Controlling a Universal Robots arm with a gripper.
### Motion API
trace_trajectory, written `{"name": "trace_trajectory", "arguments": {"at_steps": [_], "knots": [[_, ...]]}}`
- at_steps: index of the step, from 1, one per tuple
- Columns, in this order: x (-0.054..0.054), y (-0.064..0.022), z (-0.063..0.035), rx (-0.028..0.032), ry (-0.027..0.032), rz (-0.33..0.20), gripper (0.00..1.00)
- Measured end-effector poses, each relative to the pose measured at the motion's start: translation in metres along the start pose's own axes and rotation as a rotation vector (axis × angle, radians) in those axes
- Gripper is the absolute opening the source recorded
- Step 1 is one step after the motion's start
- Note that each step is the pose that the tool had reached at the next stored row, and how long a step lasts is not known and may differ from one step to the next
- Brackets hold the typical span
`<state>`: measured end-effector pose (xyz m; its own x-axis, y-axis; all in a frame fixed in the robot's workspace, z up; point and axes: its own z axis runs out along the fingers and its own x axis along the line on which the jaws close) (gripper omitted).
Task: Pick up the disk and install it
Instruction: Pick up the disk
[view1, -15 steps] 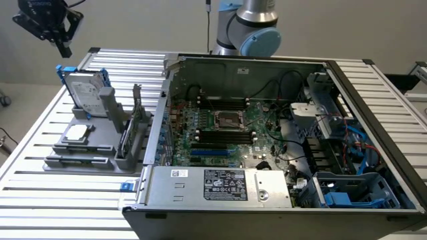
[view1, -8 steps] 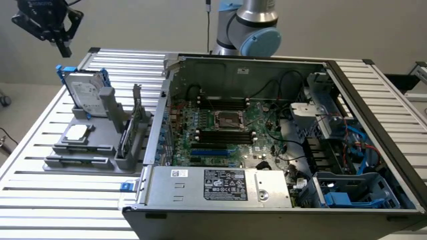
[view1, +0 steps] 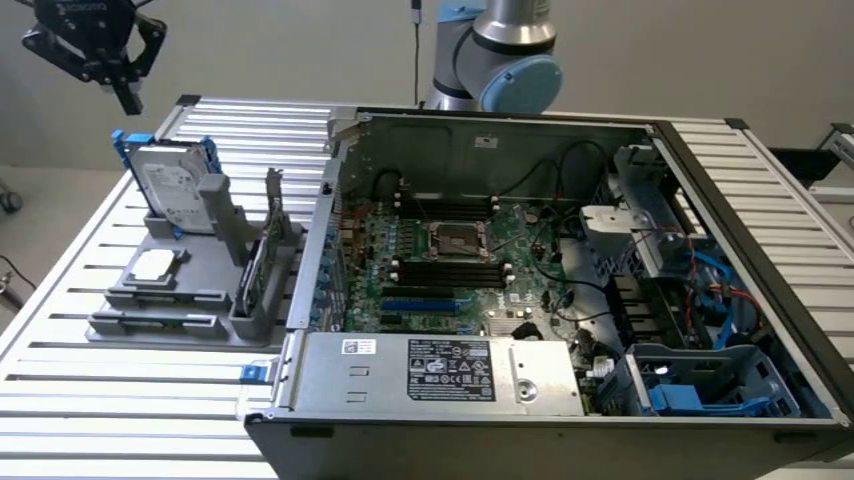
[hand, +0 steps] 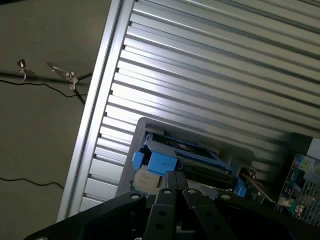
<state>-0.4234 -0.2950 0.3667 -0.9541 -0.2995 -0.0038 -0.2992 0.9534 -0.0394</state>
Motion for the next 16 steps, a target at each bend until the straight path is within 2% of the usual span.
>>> {"name": "trace_trajectory", "arguments": {"at_steps": [16], "knots": [[0.0,0.0,0.0001,-0.0121,0.0226,-0.184,0.11]]}}
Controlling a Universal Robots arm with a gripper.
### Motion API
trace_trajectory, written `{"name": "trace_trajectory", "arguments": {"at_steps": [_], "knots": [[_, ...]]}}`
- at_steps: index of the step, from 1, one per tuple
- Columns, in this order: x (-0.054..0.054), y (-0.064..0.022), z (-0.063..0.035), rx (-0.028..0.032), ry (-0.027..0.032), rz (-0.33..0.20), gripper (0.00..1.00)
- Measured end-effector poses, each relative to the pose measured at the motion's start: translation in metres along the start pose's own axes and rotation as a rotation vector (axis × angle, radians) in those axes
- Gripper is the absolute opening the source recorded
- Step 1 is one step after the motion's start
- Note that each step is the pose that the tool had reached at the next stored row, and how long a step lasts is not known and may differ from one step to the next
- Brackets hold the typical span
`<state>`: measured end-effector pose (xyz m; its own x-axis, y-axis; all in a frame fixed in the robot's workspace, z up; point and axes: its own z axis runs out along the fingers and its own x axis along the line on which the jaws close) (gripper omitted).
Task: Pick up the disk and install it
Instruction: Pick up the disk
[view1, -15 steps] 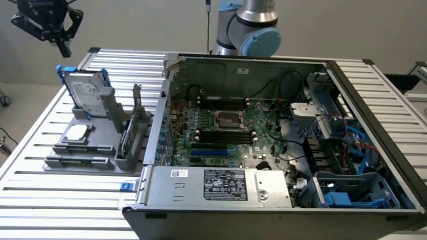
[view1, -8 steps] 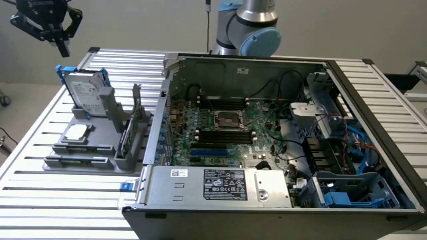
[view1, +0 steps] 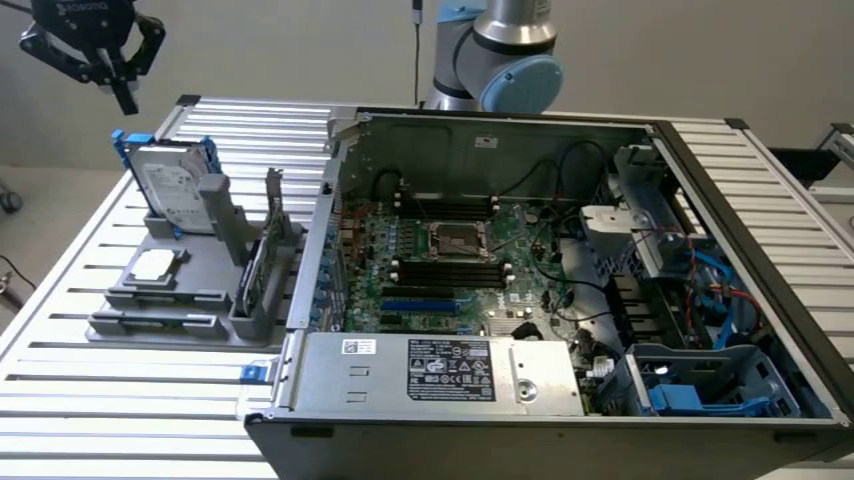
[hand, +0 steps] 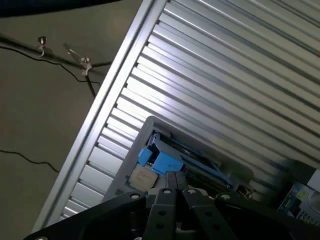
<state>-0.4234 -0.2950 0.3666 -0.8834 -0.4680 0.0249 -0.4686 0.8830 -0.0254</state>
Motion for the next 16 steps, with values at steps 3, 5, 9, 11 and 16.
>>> {"name": "trace_trajectory", "arguments": {"at_steps": [3,5,9,11,16], "knots": [[0.0,0.0,0.0,-0.0015,0.0038,-0.038,0.11],[0.0,0.0,0.0,-0.0025,0.0062,-0.062,0.11],[0.0,0.0,0.0001,-0.0034,0.0092,-0.118,0.11],[0.0,-0.0001,0.0002,-0.0031,0.0096,-0.15,0.11],[0.0,0.0,0.0006,-0.0016,0.0097,-0.234,0.11]]}}
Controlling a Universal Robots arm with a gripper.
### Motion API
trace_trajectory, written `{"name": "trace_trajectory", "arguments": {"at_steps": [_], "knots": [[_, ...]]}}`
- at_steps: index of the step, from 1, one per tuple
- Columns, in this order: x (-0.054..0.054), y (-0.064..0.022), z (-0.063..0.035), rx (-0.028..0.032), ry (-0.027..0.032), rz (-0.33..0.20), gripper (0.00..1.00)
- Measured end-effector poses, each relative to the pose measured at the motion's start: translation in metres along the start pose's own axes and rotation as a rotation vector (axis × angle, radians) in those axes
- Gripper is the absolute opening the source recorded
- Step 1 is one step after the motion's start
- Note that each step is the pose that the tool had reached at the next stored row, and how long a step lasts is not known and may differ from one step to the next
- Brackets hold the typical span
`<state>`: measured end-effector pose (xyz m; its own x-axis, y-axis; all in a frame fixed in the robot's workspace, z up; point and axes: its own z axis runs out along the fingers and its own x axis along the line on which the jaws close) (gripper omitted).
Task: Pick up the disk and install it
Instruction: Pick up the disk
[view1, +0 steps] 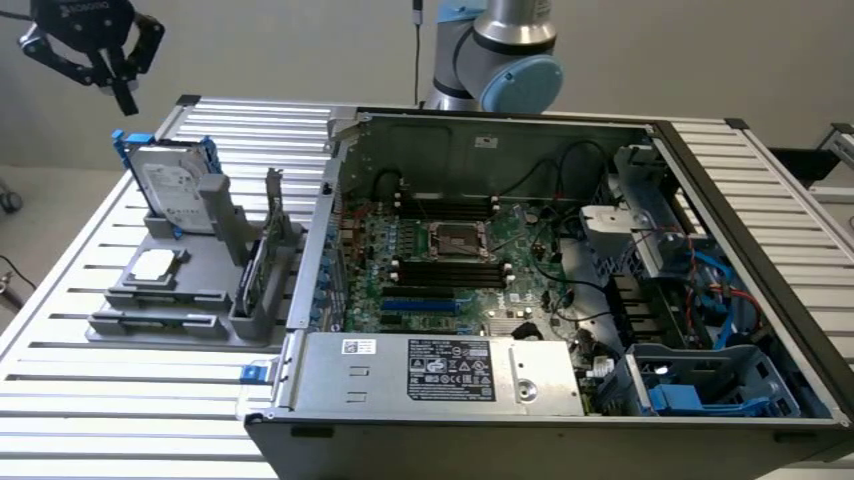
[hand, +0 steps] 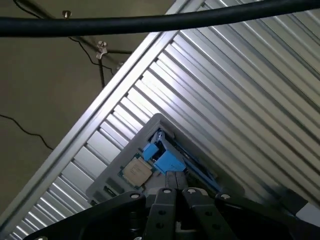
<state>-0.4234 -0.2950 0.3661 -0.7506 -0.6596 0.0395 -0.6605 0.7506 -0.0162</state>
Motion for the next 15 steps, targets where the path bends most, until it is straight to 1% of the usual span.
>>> {"name": "trace_trajectory", "arguments": {"at_steps": [6,15], "knots": [[0.0,0.0,0.0007,0.0032,-0.0006,-0.105,0.11],[-0.0001,0.0001,0.0033,0.0098,-0.0032,-0.269,0.11]]}}
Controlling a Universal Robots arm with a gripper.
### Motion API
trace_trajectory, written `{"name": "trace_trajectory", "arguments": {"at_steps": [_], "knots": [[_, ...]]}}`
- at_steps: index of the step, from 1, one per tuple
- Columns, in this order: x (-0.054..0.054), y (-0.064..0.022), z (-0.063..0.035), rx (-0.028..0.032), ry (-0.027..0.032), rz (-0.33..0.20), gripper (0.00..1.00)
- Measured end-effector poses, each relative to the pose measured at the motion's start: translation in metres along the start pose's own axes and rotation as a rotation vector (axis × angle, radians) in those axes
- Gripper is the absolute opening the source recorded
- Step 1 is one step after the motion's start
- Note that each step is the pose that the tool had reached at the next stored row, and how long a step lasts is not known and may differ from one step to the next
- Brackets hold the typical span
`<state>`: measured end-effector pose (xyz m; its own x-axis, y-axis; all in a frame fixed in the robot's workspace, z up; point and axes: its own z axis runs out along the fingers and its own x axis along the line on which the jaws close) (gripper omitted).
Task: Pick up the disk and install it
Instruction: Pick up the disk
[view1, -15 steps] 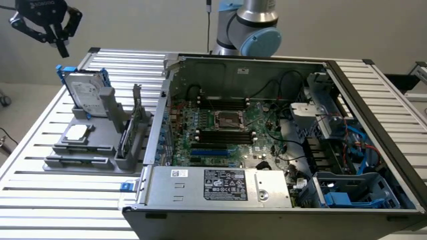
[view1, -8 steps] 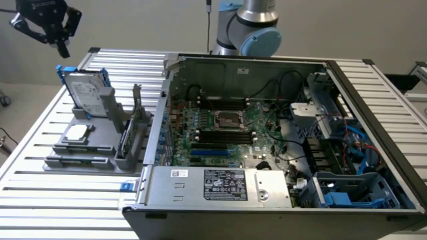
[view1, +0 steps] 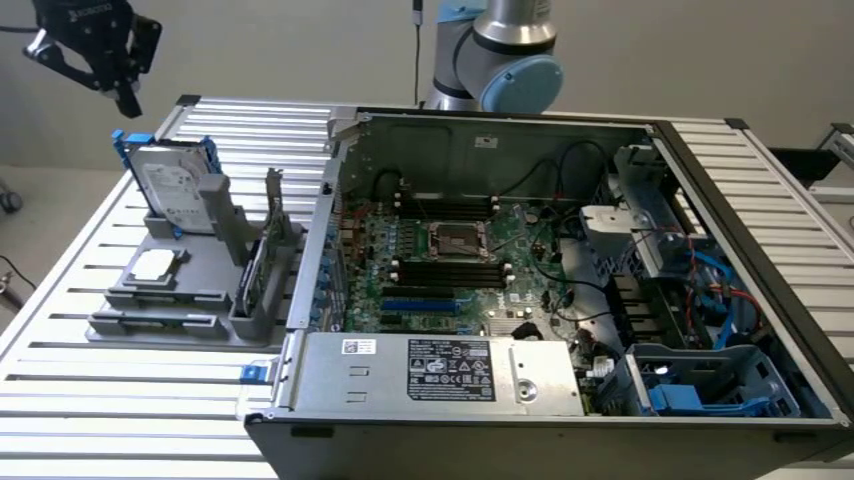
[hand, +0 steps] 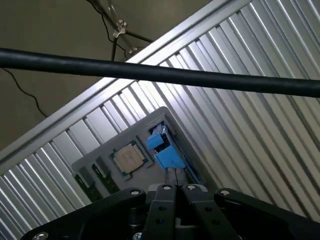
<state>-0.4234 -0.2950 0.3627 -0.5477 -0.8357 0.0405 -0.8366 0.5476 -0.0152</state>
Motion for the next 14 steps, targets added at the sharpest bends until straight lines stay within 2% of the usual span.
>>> {"name": "trace_trajectory", "arguments": {"at_steps": [14], "knots": [[-0.0002,0.0001,0.0053,0.0103,-0.0039,-0.253,0.11]]}}
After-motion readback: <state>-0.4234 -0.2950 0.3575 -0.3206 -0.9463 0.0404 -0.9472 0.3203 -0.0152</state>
